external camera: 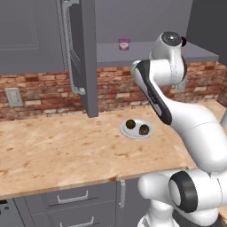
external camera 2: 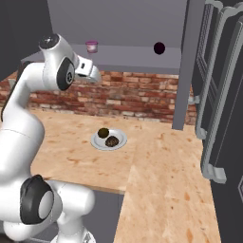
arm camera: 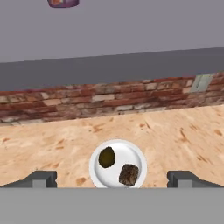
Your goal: Pick the avocado and bread from the counter and place them on the plate. Then pick the jam from the cabinet and place it next to the plate. Lastly close the cabinet door.
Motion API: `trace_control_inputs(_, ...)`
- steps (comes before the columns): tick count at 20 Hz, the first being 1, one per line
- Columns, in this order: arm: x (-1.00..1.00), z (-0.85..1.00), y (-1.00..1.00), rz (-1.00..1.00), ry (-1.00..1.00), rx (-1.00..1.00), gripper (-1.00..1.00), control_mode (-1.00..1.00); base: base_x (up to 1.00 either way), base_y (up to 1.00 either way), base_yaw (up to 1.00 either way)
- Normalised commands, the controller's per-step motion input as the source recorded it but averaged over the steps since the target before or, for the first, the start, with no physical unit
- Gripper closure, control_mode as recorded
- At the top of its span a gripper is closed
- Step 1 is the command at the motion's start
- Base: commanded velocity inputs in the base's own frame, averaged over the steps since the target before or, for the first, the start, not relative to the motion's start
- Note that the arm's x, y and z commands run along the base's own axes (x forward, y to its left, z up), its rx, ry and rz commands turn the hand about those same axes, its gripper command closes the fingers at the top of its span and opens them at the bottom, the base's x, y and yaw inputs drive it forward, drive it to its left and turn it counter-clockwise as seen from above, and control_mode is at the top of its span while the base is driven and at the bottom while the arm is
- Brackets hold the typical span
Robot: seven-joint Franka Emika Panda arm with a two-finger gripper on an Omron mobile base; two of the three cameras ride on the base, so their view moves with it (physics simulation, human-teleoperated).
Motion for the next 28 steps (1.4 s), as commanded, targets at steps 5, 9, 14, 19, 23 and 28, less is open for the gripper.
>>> trace_control_inputs(5, 0.0, 0.36, 0.11, 0.07, -0.02, -0.02, -1.0, -1.0, 0.0, 0.0, 0.0)
trace_control_inputs(9, 0.02, 0.31, 0.12, 0.07, -0.01, -0.03, -1.0, -1.0, 0.0, 0.0, 0.0)
trace_control_inputs(14, 0.19, 0.23, 0.07, 0.05, 0.0, -0.02, -1.0, -1.0, 0.0, 0.0, 0.0)
trace_control_inputs(19, 0.43, 0.14, 0.08, 0.04, 0.0, -0.01, -1.0, -1.0, 0.0, 0.0, 0.0)
trace_control_inputs(23, 0.54, 0.01, 0.17, 0.05, 0.0, -0.04, -1.0, -1.0, 0.0, 0.0, 0.0)
trace_control_inputs(28, 0.55, 0.0, 0.23, 0.07, -0.04, -0.08, -1.0, -1.0, 0.0, 0.0, 0.0)
